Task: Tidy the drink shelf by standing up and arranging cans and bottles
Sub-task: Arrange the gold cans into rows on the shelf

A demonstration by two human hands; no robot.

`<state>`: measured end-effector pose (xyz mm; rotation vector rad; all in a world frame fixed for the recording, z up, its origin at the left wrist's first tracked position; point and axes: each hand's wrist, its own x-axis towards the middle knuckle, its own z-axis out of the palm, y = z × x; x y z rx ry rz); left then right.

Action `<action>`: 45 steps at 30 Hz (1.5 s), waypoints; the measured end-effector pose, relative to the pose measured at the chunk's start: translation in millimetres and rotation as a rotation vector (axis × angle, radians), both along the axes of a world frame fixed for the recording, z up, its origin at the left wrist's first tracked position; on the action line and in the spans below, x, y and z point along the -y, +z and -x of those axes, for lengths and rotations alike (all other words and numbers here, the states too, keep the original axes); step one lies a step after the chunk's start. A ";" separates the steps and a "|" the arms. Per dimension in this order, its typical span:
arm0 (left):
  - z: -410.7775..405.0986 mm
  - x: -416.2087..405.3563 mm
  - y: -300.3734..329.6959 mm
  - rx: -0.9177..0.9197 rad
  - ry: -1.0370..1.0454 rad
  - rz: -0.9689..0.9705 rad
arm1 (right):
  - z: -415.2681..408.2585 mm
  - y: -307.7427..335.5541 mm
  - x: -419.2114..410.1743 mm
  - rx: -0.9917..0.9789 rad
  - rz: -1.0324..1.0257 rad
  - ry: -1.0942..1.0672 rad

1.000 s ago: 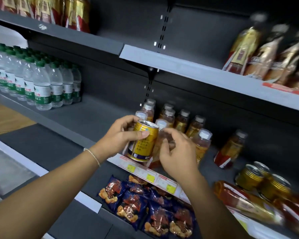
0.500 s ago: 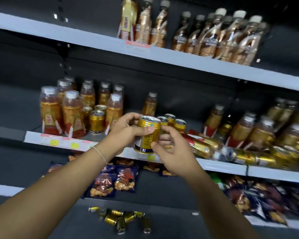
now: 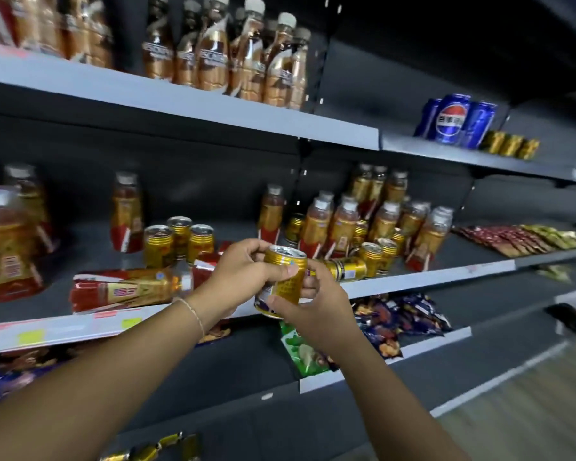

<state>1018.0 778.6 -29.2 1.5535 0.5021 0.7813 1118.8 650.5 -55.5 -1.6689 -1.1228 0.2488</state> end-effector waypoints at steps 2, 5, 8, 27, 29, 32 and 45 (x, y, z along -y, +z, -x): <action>-20.9 -2.8 -0.9 -0.022 -0.046 -0.020 | -15.0 0.5 1.3 -0.035 0.016 -0.032; -50.4 -14.9 2.5 -0.081 -0.125 -0.048 | -38.0 1.1 -1.0 -0.091 0.013 -0.094; -77.0 -29.3 8.8 -0.136 -0.243 -0.090 | -58.9 3.0 -5.1 -0.111 0.014 -0.165; -234.1 -41.6 1.9 -0.185 -0.276 -0.318 | -200.6 -15.3 -19.7 -0.106 -0.020 -0.379; -256.4 -32.7 3.4 -0.197 -0.256 -0.385 | -221.8 -17.8 -13.4 -0.109 -0.045 -0.387; -292.6 -19.5 3.7 -0.217 -0.210 -0.533 | -259.3 -21.6 -1.1 -0.100 -0.073 -0.394; -402.6 -1.6 -5.9 -0.422 -0.162 -0.907 | -397.2 -43.1 12.0 -0.032 -0.001 -0.372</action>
